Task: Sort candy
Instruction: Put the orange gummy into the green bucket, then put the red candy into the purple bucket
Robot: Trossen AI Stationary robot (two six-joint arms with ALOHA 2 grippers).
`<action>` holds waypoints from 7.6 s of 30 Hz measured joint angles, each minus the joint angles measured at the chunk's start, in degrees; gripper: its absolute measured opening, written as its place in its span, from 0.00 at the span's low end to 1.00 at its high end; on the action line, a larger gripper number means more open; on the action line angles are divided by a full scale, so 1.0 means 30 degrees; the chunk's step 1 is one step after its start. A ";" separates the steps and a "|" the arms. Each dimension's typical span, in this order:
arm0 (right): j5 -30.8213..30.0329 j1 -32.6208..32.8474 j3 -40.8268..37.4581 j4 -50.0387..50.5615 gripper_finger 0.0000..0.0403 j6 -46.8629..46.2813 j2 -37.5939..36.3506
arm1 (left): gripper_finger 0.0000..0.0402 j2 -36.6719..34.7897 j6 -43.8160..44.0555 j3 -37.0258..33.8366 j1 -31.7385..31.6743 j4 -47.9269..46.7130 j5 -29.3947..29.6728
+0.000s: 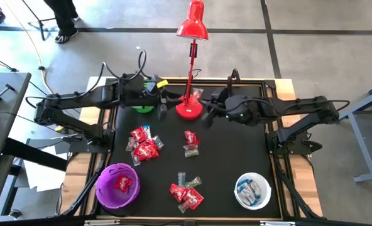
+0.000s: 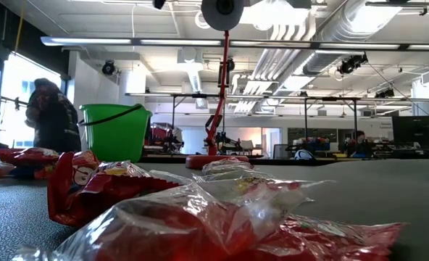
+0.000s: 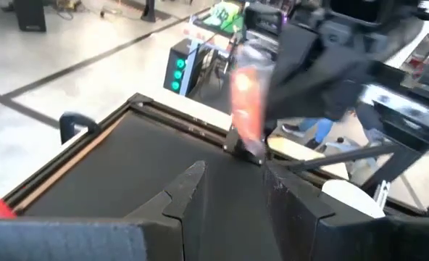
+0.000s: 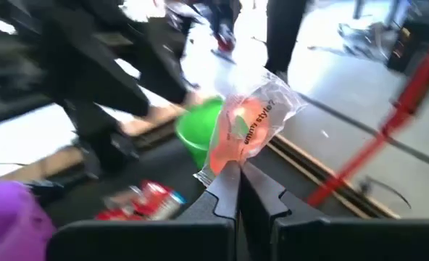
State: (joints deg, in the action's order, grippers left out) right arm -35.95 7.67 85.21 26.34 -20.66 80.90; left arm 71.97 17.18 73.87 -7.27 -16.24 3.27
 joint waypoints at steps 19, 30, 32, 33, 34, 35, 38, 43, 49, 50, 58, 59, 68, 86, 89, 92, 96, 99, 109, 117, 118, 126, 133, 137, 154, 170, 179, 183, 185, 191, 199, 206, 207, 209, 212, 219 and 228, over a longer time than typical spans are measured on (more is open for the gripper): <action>-0.0731 0.0448 -0.0015 -0.2046 0.00 0.1871 0.1137 | 0.30 0.0695 -0.0616 0.0000 -0.0102 0.3462 0.0355; -0.0727 0.0186 -0.0015 -0.3106 0.00 0.3236 0.1303 | 0.30 0.1270 -0.0277 0.0000 0.0062 0.4061 -0.0006; -0.0931 0.0151 -0.0015 -0.3094 0.00 0.3098 0.1304 | 0.30 0.1387 -0.0274 0.0000 0.0137 0.4447 -0.0268; -0.0957 0.0146 -0.0015 -0.3072 0.00 0.3087 0.1304 | 0.29 0.1405 -0.0278 -0.0004 0.0165 0.4426 -0.0474; -0.0963 0.0142 -0.0015 -0.3036 0.00 0.3062 0.1304 | 0.29 0.1404 -0.0278 -0.0007 0.0189 0.4417 -0.0515; -0.0962 0.0135 -0.0015 -0.3036 0.00 0.3057 0.1311 | 0.28 0.1397 -0.0274 -0.0007 0.0226 0.4478 -0.0512; -0.0971 0.0135 -0.0015 -0.3038 0.00 0.3057 0.1311 | 0.23 0.1383 -0.0281 -0.0007 0.0248 0.4460 -0.0519; -0.0969 0.0135 -0.0015 -0.3019 0.00 0.3057 0.1311 | 0.07 0.1383 -0.0328 -0.0007 0.0240 0.4406 -0.0498; -0.0961 0.0135 -0.0015 -0.2980 0.00 0.3057 0.1311 | 0.02 0.1383 -0.0784 -0.0007 0.0233 0.4390 -0.0490; -0.0961 0.0135 -0.0015 -0.2956 0.00 0.3053 0.1311 | 0.01 0.1383 -0.0784 -0.0007 0.0233 0.4390 -0.0496; -0.0994 0.0239 -0.0015 -0.2566 0.11 0.3050 0.1311 | 0.00 0.1383 -0.0784 -0.0007 0.0241 0.4325 -0.0424; -0.0998 0.0247 -0.0015 -0.2478 0.14 0.3057 0.1311 | 0.00 0.1383 -0.0784 -0.0007 0.0241 0.4311 -0.0421; -0.0983 0.0295 -0.0015 -0.0572 0.38 0.2892 0.1311 | 0.00 0.1260 -0.0820 -0.0015 0.0022 0.2823 -0.0041; -0.1167 -0.0417 -0.0015 0.3409 0.45 -0.2393 0.1311 | 0.00 -0.3358 -0.1318 0.0000 -0.1928 -0.7814 0.4826; -0.1165 -0.0723 -0.0015 0.3956 0.45 -0.3562 0.1311 | 0.00 -0.4292 -0.1098 0.0000 -0.2578 -1.0304 0.6288; -0.1165 -0.1002 -0.0015 0.4019 0.45 -0.4144 0.1311 | 0.00 -0.5049 -0.0659 0.0000 -0.3368 -1.2337 0.6923; -0.1164 -0.1391 -0.0015 0.4017 0.45 -0.4596 0.1311 | 0.00 -0.5678 -0.0621 0.0000 -0.4692 -1.4362 0.7593; -0.1164 -0.1801 -0.0015 0.4003 0.45 -0.5156 0.1311 | 0.00 -0.5761 -0.1091 0.0000 -0.6024 -1.4677 0.7866; -0.0853 -0.3588 -0.0015 0.3202 0.45 -0.6619 0.1311 | 0.00 -0.3805 -0.4121 0.0000 -1.1610 -1.5132 0.4100; -0.0852 -0.3945 -0.0024 0.3243 0.45 -0.6481 0.1311 | 0.00 -0.1274 -0.5913 -0.0007 -1.3379 -1.5225 0.0399; -0.0875 -0.3945 -0.0059 0.3252 0.45 -0.6487 0.1311 | 0.00 -0.1038 -0.5930 -0.0007 -1.3384 -1.5374 0.0399; -0.0976 -0.3938 -0.0109 0.3731 0.45 -0.6480 0.1495 | 0.05 0.0854 -0.7496 -0.0007 -1.3148 -1.7354 0.0021; -0.0518 -0.3938 -0.0109 0.4399 0.45 -0.6467 0.1581 | 0.13 0.1839 -0.8307 -0.0007 -1.3034 -1.7190 -0.1198; 0.0833 -0.3938 -0.0109 0.5346 0.45 -0.6509 0.1581 | 0.17 0.1976 -0.7716 -0.0007 -1.3034 -1.7195 -0.2099; 0.6530 -0.3687 -0.0109 0.9114 0.45 -1.5028 0.7429 | 0.17 -0.1674 -0.5434 -0.0015 -0.9920 -1.3166 -0.8348; 0.9168 -0.2663 -0.0109 0.4801 0.45 -1.7503 1.1354 | 0.17 -0.4995 -0.4265 -0.0015 -0.9428 -1.3193 -0.8208; 1.0493 -0.2408 -0.0109 0.4109 0.45 -1.7594 1.2320 | 0.17 -0.5870 -0.3307 -0.0015 -0.8712 -1.3546 -0.8199; 0.9839 -0.2408 -0.0109 0.4125 0.45 -1.7612 1.2320 | 0.17 -0.6095 -0.3261 -0.0015 -0.8342 -1.3549 -0.8191; 0.9387 -0.2415 -0.0109 0.4126 0.45 -1.7617 1.2320 | 0.17 -0.6143 -0.3246 -0.0015 -0.8189 -1.3562 -0.8196; 0.9050 -0.2561 -0.0102 0.4221 0.45 -1.7621 1.2771 | 0.17 -0.6136 -0.3251 -0.0015 -0.7699 -1.3640 -0.8196; 0.9744 -0.2603 -0.0015 0.3891 0.45 -1.7803 1.3537 | 0.17 -0.6136 -0.3535 -0.0015 -0.7410 -1.3664 -0.8171; 0.9817 -0.2605 0.0174 0.3991 0.40 -1.7973 1.3504 | 0.17 -0.6136 -0.4295 -0.0015 -0.7410 -1.3664 -0.7827; 0.9858 -0.2605 0.0253 0.3995 0.38 -1.7955 1.3527 | 0.17 -0.6136 -0.4329 -0.0015 -0.7410 -1.3664 -0.7827; 1.0043 -0.2605 0.0409 0.3970 0.32 -1.7715 1.3553 | 0.17 -0.6136 -0.4617 -0.0015 -0.7417 -1.3664 -0.7805; 1.0377 -0.2700 0.0694 0.3966 0.21 -1.7251 1.3595 | 0.17 -0.6136 -0.4956 -0.0015 -0.7417 -1.3664 -0.7779; 1.0525 -0.3428 0.1779 0.4301 0.02 -1.4591 1.3595 | 0.17 -0.6136 -0.4958 -0.0015 -0.7424 -1.3874 -0.6264; 0.8564 -0.4094 0.5462 0.6464 0.06 -0.9828 1.3595 | 0.17 -0.5918 -0.4956 -0.0015 -0.7424 -1.4181 -0.5845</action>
State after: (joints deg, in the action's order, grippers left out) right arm -10.25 -4.61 101.60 45.73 -50.14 121.69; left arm 54.21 2.31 73.82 -29.54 -58.78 -14.26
